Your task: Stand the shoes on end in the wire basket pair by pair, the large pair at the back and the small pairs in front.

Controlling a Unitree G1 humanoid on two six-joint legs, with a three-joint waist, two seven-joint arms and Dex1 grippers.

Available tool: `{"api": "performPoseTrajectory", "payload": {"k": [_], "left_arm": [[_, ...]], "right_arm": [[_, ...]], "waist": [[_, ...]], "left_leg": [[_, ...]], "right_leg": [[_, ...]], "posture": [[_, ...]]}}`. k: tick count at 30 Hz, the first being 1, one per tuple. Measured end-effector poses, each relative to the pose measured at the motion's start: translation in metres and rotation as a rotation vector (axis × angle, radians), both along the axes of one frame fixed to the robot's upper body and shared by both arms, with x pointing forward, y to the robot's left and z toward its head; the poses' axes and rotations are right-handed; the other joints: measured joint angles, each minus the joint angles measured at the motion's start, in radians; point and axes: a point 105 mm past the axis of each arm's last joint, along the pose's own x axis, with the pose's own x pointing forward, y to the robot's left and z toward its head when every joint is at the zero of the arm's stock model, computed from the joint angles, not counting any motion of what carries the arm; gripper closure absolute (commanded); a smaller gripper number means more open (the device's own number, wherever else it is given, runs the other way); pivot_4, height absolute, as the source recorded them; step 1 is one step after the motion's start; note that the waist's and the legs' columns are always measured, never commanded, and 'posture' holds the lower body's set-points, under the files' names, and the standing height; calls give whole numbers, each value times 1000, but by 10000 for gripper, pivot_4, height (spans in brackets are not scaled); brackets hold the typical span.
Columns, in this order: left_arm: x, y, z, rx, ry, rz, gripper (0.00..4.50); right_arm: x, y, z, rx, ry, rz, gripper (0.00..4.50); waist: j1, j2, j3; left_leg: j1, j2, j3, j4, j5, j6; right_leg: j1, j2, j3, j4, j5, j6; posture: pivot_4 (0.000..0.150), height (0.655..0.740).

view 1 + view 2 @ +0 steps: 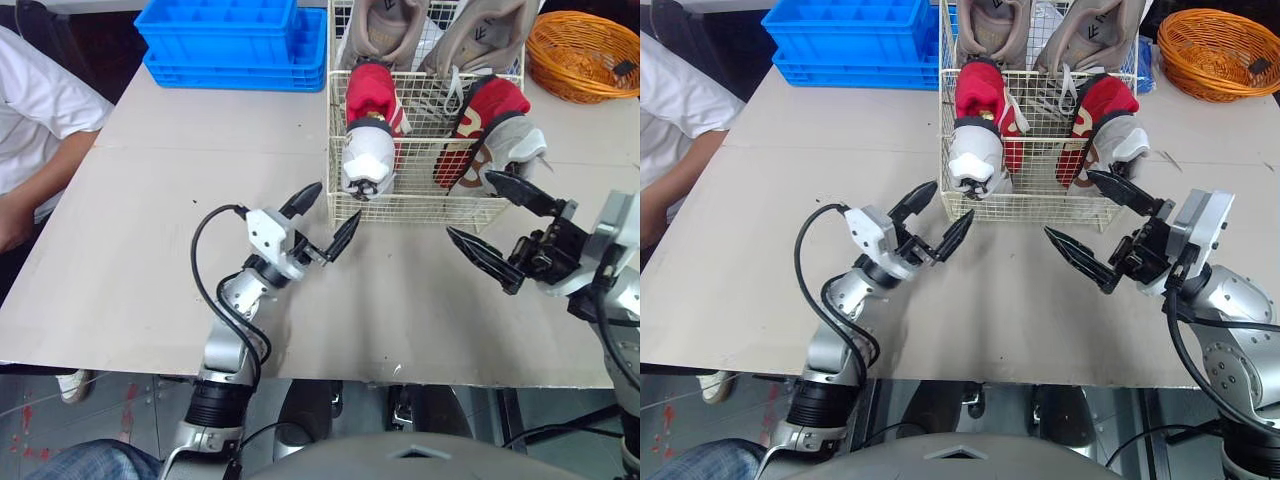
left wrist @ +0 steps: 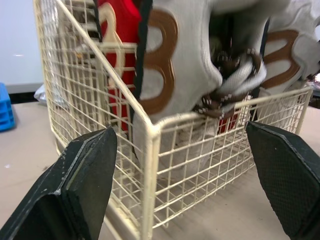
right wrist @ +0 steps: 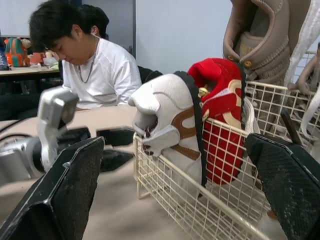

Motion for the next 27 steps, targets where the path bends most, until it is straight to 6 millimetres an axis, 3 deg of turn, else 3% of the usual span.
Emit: {"api": "performPoseTrajectory", "payload": {"k": [4,8,14,19,27], "left_arm": [[-11,12,5,3,46,-58,814],[-18,32,1,65,113,-89,814],[-17,66,-3,141,161,-44,814],[-11,94,-23,208,278,34,814],[-6,118,-33,279,334,114,814]], "right_arm": [[-3,-12,-6,-21,16,-40,0],[-4,-32,-24,-77,70,-87,0],[-2,-73,-51,-159,135,-161,0],[0,-108,-79,-228,203,-226,0],[-2,-132,-97,-242,241,-273,0]], "waist": [[0,0,0],[0,1,1],[0,1,1],[1,2,2],[0,3,2]], "left_leg": [[0,0,0,0,0,0],[0,0,0,0,0,0],[1,0,0,-1,0,0],[0,0,0,-1,0,0],[0,0,1,-1,0,0]], "right_leg": [[0,0,0,0,0,0],[0,0,0,-1,0,0],[0,0,0,-1,0,0],[0,0,0,-1,0,0],[-1,0,1,-1,0,0]], "posture": [[1500,6860],[1500,6860],[1500,6860],[1500,6860],[1500,6860]]}}
